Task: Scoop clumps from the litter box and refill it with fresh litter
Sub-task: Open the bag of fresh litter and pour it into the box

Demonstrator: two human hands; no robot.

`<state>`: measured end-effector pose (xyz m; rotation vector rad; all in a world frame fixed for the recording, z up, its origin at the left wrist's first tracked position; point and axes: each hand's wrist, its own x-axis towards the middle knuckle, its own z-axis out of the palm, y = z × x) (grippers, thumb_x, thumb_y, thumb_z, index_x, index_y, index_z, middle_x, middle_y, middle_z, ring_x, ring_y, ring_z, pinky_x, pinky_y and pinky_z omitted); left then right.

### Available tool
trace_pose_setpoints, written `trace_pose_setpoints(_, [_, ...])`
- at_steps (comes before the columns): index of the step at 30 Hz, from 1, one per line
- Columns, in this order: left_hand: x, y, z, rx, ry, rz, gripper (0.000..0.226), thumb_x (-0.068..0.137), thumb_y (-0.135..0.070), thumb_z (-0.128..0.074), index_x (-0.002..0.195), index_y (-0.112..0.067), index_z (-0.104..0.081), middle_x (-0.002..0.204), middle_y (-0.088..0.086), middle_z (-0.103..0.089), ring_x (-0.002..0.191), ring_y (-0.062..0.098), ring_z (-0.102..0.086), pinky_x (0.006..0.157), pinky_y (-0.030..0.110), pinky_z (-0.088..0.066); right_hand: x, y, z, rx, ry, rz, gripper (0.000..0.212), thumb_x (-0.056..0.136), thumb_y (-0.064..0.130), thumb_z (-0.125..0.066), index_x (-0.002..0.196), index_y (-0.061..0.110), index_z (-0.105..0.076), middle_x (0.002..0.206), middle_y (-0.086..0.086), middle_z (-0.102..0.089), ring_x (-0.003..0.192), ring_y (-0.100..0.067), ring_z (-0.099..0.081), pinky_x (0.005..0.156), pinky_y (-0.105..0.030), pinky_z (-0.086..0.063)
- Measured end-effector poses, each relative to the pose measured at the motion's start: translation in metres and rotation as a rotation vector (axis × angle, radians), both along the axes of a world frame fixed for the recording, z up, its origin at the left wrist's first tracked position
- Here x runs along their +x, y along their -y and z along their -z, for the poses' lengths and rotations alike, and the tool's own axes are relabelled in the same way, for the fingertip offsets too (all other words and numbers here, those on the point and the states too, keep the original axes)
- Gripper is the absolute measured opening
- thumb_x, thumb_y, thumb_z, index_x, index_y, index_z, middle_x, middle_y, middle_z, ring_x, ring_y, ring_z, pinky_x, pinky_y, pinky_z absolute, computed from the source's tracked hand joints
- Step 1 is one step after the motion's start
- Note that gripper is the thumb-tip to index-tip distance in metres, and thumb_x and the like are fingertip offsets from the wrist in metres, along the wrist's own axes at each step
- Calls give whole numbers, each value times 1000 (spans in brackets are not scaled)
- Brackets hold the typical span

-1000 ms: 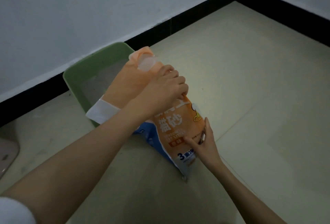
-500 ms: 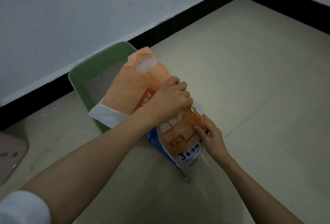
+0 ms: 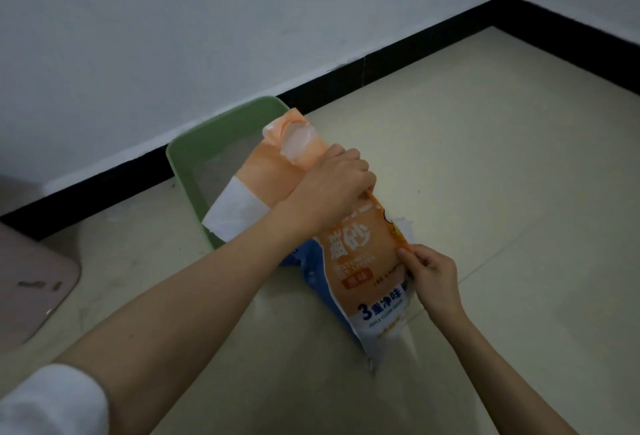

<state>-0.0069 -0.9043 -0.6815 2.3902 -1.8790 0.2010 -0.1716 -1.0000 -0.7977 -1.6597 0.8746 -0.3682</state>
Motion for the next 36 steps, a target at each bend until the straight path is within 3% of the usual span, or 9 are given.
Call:
trace_pose_setpoints(5, [10, -9, -31, -109, -49, -48, 21, 93, -13, -47, 97, -16, -67, 91, 0, -62, 90, 19, -48, 77, 26, -21, 3, -1, -36, -158, 10, 14, 14, 89, 18, -62, 84, 15, -75, 77, -3, -72, 76, -25, -67, 75, -45, -54])
trace_pose_setpoints(9, [18, -6, -57, -368, -23, -28, 18, 81, -10, -52, 76, -12, -70, 70, 4, -64, 75, 26, -54, 71, 28, -23, 8, 0, -83, -219, 88, 46, 15, 90, 15, -60, 83, 14, -74, 76, 2, -70, 75, -22, -65, 75, -42, -54])
trace_pose_setpoints(12, [31, -8, -73, -486, -25, -94, 16, 77, -7, -55, 78, -11, -71, 72, 3, -65, 79, 27, -55, 74, 29, -23, 24, -2, -118, -275, 123, 45, 18, 90, 15, -60, 77, 19, -71, 72, 10, -67, 70, -13, -62, 73, -36, -52])
trace_pose_setpoints(16, [52, -16, -77, -611, -93, -208, 16, 76, -5, -58, 79, -12, -71, 75, 3, -67, 81, 28, -56, 75, 26, -21, 54, -6, -143, -325, 86, 34, 25, 90, 19, -59, 69, 27, -69, 68, 8, -67, 72, -20, -64, 74, -39, -53])
trace_pose_setpoints(19, [69, -25, -68, -623, -194, -292, 19, 82, -4, -57, 87, -13, -72, 83, 3, -68, 89, 26, -53, 77, 23, -18, 77, -8, -148, -356, 11, 6, 22, 91, 21, -58, 77, 16, -74, 69, 2, -68, 74, -23, -65, 77, -42, -54])
trace_pose_setpoints(22, [81, -31, -60, -623, -284, -345, 20, 88, -7, -53, 93, -15, -72, 90, 1, -67, 94, 21, -48, 81, 22, -19, 94, -5, -148, -402, -50, -18, 24, 91, 24, -57, 73, 16, -72, 72, -7, -69, 75, -25, -65, 76, -41, -53])
trace_pose_setpoints(33, [92, -26, -31, -486, -361, -358, 20, 91, -13, -54, 100, -21, -69, 98, -1, -65, 101, 17, -45, 94, 27, -25, 105, -1, -111, -386, -127, 64, 22, 90, 25, -58, 77, 17, -74, 74, -4, -70, 78, -26, -64, 79, -47, -53])
trace_pose_setpoints(36, [102, -30, -23, -496, -392, -383, 20, 91, -14, -53, 99, -20, -70, 95, -1, -64, 101, 18, -46, 89, 24, -21, 112, -4, -109, -409, -112, 64, 22, 90, 25, -58, 78, 14, -74, 75, -7, -70, 77, -26, -64, 78, -45, -52])
